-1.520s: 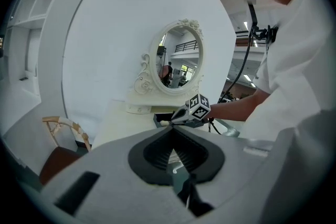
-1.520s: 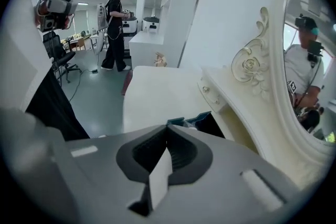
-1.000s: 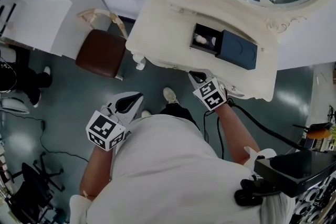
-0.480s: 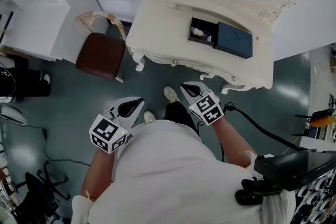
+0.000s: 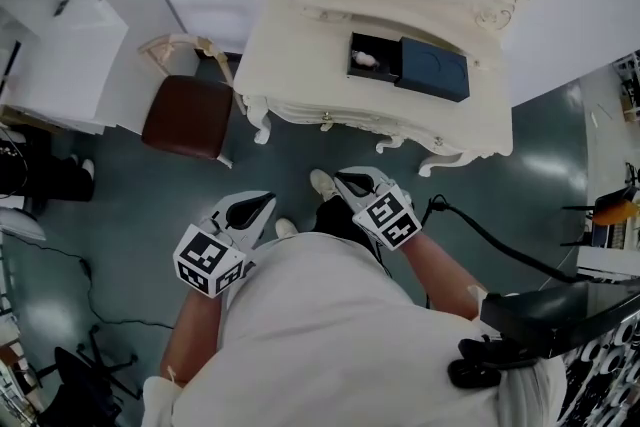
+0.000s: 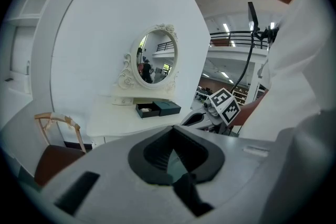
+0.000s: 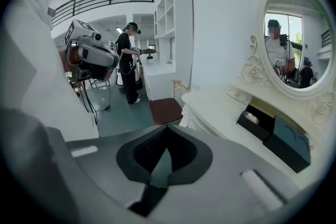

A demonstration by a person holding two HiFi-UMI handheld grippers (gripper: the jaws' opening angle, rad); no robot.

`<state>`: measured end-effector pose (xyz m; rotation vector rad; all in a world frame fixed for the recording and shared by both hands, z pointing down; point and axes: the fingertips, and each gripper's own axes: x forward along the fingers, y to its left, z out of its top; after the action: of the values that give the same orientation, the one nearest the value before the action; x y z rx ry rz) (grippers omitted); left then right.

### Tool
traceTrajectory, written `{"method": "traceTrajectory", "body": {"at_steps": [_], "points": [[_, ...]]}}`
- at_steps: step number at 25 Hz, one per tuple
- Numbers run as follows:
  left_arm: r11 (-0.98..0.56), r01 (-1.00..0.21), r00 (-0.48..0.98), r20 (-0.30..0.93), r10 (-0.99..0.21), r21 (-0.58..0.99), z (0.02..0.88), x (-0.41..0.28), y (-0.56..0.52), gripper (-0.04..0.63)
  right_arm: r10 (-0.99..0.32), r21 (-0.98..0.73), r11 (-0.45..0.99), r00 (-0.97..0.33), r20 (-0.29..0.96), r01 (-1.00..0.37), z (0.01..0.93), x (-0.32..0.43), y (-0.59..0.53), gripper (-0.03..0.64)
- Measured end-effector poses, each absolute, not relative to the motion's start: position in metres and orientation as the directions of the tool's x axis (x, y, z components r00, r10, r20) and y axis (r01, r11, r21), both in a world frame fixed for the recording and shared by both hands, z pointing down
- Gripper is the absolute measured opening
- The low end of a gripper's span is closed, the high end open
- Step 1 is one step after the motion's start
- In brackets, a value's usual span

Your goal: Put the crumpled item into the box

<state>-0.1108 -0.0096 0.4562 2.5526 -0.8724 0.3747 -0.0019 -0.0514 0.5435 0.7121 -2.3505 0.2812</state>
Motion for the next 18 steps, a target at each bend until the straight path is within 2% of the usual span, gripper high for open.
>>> {"method": "traceTrajectory", "body": {"at_steps": [18], "points": [[-0.696, -0.653, 0.752, 0.368, -0.547, 0.298, 0.459, -0.137, 0.013, 0.002, -0.410, 0.043, 0.869, -0.670, 0.618, -0.492, 0.523, -0.043, -0.032, 0.000]]}}
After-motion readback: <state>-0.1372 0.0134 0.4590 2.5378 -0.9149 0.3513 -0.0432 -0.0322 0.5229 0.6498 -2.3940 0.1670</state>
